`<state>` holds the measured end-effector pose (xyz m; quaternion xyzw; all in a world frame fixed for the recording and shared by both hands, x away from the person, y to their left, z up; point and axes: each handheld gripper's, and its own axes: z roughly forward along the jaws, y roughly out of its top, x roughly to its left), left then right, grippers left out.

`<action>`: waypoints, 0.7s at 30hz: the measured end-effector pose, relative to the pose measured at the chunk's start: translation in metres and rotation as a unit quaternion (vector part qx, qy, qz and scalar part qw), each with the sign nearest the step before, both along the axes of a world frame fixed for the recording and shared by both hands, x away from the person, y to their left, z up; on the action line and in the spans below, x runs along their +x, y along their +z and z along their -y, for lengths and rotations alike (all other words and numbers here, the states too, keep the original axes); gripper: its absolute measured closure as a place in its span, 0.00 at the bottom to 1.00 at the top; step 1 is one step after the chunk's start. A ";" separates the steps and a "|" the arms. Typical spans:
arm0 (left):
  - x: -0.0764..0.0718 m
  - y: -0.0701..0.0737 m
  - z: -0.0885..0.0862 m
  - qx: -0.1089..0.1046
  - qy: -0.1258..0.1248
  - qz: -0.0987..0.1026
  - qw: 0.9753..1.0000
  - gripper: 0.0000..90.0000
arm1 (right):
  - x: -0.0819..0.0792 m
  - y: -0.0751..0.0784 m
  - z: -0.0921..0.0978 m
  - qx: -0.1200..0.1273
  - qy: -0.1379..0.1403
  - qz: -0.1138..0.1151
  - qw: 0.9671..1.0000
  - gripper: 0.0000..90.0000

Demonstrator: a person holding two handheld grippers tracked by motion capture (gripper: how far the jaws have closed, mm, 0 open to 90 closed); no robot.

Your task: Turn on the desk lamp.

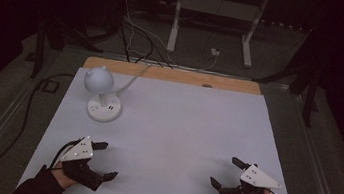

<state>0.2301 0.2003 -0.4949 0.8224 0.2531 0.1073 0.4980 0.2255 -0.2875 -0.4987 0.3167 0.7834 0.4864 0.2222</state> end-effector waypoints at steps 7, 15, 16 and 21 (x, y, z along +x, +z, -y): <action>-0.002 0.006 0.004 -0.008 -0.009 0.001 1.000 0.00 | -0.001 0.001 -0.001 0.002 0.000 0.004 1.000 0.00; 0.000 0.013 0.004 -0.024 -0.009 0.006 1.000 0.00 | 0.000 0.001 -0.001 0.004 0.001 0.004 1.000 0.00; 0.001 0.014 0.004 -0.026 -0.007 0.007 1.000 0.00 | 0.000 0.001 -0.001 0.005 0.000 0.003 1.000 0.00; 0.002 0.019 0.005 -0.024 -0.005 0.015 1.000 0.00 | 0.000 0.001 -0.001 0.006 -0.001 0.003 1.000 0.00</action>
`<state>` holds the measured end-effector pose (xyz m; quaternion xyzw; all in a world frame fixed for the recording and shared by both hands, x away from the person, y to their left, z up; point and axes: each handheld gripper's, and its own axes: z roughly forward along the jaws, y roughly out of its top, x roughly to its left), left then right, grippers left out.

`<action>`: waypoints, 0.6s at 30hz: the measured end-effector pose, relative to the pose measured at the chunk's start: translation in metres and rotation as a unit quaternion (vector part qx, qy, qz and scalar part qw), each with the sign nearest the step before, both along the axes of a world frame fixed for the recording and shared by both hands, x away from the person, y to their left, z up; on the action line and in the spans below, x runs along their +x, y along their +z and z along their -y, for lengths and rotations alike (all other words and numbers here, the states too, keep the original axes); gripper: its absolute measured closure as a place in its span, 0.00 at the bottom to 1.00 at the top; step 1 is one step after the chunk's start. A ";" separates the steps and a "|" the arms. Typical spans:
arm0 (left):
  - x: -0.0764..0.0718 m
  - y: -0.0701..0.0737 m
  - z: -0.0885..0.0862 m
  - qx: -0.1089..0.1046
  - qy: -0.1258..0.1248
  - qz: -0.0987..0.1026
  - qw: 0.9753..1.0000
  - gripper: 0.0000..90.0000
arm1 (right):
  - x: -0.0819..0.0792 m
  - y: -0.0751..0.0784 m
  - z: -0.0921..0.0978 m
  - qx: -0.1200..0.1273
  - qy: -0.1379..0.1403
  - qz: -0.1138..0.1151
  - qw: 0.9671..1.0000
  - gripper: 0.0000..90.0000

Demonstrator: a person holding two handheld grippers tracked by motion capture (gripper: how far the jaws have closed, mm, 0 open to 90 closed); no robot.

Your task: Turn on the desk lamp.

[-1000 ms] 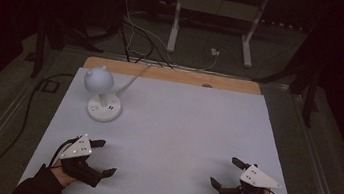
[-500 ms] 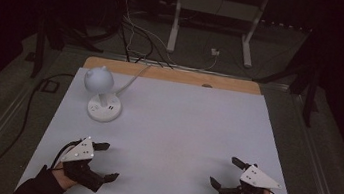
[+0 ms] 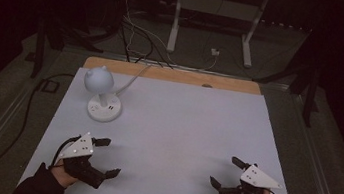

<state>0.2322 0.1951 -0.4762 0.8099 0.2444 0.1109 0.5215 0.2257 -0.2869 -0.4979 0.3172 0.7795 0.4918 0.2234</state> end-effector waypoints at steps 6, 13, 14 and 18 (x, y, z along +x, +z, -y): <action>0.003 0.004 0.001 -0.001 0.009 0.003 1.000 0.00 | 0.000 0.000 0.000 0.000 -0.002 0.000 1.000 0.00; 0.007 0.011 0.002 -0.004 0.032 0.014 0.999 0.00 | 0.000 0.000 0.000 0.000 -0.003 -0.002 1.000 0.00; 0.008 0.012 0.002 -0.005 0.035 0.014 0.999 0.00 | 0.000 0.000 0.000 0.000 -0.003 -0.002 1.000 0.00; 0.010 0.014 0.002 -0.004 0.047 0.012 0.999 0.00 | 0.000 0.000 0.000 0.001 -0.003 -0.002 1.000 0.00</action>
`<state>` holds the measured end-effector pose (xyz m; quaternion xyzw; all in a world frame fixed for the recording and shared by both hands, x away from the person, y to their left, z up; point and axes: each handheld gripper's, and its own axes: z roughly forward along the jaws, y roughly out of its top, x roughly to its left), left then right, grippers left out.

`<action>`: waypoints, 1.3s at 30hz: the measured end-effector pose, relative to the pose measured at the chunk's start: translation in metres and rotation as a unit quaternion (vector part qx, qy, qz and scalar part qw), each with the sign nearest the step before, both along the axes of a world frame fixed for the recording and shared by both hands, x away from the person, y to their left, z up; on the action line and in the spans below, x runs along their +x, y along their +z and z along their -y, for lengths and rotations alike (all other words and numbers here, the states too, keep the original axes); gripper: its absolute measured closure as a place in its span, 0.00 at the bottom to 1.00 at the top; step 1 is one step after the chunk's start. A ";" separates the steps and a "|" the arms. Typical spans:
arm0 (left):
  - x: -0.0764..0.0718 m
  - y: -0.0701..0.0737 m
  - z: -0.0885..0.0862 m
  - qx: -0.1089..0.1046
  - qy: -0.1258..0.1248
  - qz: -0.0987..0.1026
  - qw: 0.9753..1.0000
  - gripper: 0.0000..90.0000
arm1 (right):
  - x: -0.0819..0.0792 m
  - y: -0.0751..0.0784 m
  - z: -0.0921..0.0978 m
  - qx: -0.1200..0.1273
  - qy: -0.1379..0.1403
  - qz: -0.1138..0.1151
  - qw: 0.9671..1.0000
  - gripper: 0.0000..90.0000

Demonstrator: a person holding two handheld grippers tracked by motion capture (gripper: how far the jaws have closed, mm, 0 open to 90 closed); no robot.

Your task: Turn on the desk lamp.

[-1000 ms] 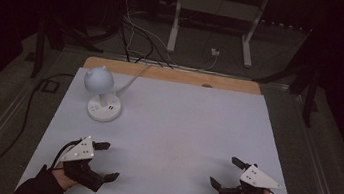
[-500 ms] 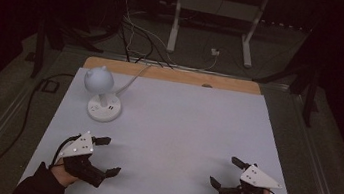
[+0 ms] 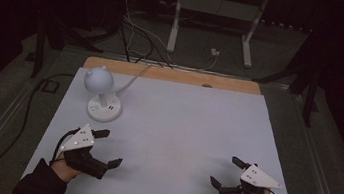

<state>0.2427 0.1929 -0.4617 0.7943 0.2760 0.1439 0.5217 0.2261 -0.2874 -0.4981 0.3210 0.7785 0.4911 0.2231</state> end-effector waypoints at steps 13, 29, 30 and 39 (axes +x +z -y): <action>0.014 0.006 -0.001 -0.012 0.033 -0.008 0.999 0.00 | 0.000 0.000 0.000 0.000 0.001 0.001 1.000 0.00; 0.035 -0.005 0.001 0.002 0.122 -0.006 0.993 0.00 | 0.000 0.000 0.001 0.004 0.000 0.000 1.000 0.00; 0.037 -0.007 0.001 0.007 0.133 -0.008 0.991 0.00 | 0.000 0.000 0.001 0.003 0.001 0.000 1.000 0.00; 0.048 -0.014 0.000 0.005 0.177 0.001 0.984 0.00 | 0.000 0.000 0.001 0.004 0.001 0.001 1.000 0.00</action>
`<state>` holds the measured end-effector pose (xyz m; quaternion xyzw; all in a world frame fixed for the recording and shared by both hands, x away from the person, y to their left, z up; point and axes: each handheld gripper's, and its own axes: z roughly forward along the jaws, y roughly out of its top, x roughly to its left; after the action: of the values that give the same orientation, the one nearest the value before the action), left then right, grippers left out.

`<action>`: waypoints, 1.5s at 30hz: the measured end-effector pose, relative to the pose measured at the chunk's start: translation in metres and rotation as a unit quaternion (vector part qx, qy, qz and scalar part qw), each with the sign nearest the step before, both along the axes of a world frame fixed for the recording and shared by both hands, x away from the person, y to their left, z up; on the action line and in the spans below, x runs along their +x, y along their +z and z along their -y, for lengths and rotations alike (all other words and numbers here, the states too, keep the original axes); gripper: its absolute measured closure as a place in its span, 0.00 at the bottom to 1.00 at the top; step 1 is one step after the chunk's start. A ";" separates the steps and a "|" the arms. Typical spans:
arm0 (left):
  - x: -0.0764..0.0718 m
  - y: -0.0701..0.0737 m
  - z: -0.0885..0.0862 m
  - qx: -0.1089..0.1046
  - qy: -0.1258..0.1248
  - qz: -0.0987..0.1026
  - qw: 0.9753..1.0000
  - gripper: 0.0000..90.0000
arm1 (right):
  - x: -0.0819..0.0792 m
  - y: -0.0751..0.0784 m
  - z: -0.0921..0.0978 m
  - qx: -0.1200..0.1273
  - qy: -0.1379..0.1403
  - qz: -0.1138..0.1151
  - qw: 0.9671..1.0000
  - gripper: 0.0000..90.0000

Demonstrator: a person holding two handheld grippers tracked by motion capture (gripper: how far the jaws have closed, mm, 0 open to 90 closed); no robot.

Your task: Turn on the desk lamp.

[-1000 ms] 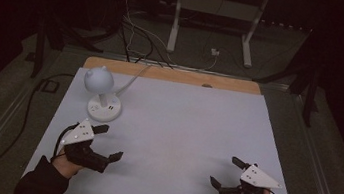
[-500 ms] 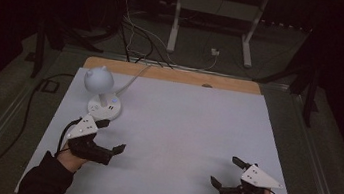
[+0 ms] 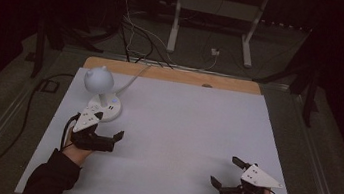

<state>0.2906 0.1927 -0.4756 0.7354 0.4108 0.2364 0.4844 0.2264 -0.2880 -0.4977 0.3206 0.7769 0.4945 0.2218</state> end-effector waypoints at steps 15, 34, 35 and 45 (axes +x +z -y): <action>0.019 -0.009 -0.002 -0.006 0.088 0.005 0.996 0.00 | 0.000 0.000 0.000 0.001 0.001 0.000 1.000 0.00; 0.037 -0.008 0.001 0.002 0.177 0.003 0.984 0.00 | 0.000 0.000 0.001 0.002 0.003 0.001 1.000 0.00; 0.038 -0.008 0.001 0.007 0.182 0.000 0.983 0.00 | 0.000 0.000 0.001 0.002 0.003 0.001 1.000 0.00; 0.044 -0.012 0.009 0.042 0.224 -0.025 0.973 0.02 | 0.000 0.000 0.000 0.001 0.003 -0.001 1.000 0.00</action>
<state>0.3350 0.1841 -0.4875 0.6502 0.5665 0.3376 0.3773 0.2265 -0.2881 -0.4979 0.3189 0.7776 0.4955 0.2191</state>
